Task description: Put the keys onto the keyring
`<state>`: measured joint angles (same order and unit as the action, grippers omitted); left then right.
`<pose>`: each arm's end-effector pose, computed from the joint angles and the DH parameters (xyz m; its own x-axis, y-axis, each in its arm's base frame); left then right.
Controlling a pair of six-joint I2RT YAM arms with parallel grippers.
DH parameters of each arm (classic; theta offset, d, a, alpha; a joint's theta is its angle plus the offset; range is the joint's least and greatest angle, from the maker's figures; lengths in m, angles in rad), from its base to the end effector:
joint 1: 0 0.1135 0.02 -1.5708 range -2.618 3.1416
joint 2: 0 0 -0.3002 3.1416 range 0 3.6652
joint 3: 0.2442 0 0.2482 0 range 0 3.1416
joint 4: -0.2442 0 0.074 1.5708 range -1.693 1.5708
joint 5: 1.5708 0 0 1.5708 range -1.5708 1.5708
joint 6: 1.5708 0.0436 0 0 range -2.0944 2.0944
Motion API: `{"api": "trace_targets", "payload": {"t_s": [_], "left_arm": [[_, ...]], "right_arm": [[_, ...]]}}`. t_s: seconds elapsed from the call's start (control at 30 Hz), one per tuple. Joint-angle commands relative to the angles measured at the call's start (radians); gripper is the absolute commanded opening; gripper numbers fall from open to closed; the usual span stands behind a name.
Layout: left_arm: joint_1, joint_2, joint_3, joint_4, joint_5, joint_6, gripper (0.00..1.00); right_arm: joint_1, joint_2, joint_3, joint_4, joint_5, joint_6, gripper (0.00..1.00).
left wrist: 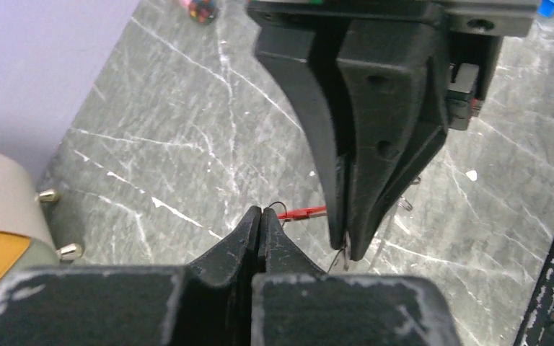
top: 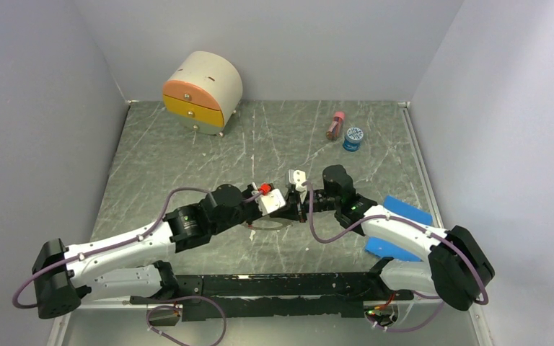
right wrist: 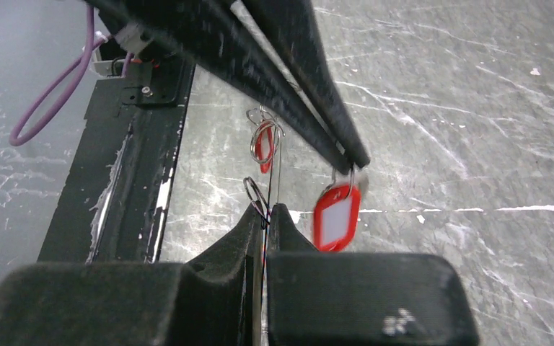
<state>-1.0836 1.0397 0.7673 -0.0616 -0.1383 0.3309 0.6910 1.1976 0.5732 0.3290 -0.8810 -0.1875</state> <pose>0.1115 -0.1976 0.3269 0.1194 0.4620 -0.8788 0.8199 0.4532 0.3497 0.1623 0.1778 0.2713 -0.0388 -0.1860 -0.9818 -0.9990 -0.0148 0.0423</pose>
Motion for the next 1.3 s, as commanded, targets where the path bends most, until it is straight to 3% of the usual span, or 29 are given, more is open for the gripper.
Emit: {"api": "trace_targets", "payload": {"t_s": [0.0,0.5,0.8,1.0,1.27], "left_arm": [[-0.012,-0.085,0.010,0.043,-0.105,0.001,0.03],[-0.056,-0.290,0.091,-0.360,0.028,-0.149,0.03],[-0.056,-0.208,-0.001,-0.234,0.101,-0.156,0.02],[-0.056,-0.162,-0.079,-0.077,0.011,-0.170,0.02],[-0.056,-0.087,-0.052,-0.074,-0.096,-0.200,0.03]], "right_arm": [[0.003,0.004,0.020,0.076,-0.044,0.008,0.00],[0.004,0.028,0.025,0.069,0.004,0.014,0.00],[0.004,0.034,0.022,0.084,-0.002,0.023,0.00],[0.004,0.030,0.024,0.073,-0.007,0.018,0.00],[0.003,0.031,0.019,0.061,-0.022,-0.002,0.00]]}}
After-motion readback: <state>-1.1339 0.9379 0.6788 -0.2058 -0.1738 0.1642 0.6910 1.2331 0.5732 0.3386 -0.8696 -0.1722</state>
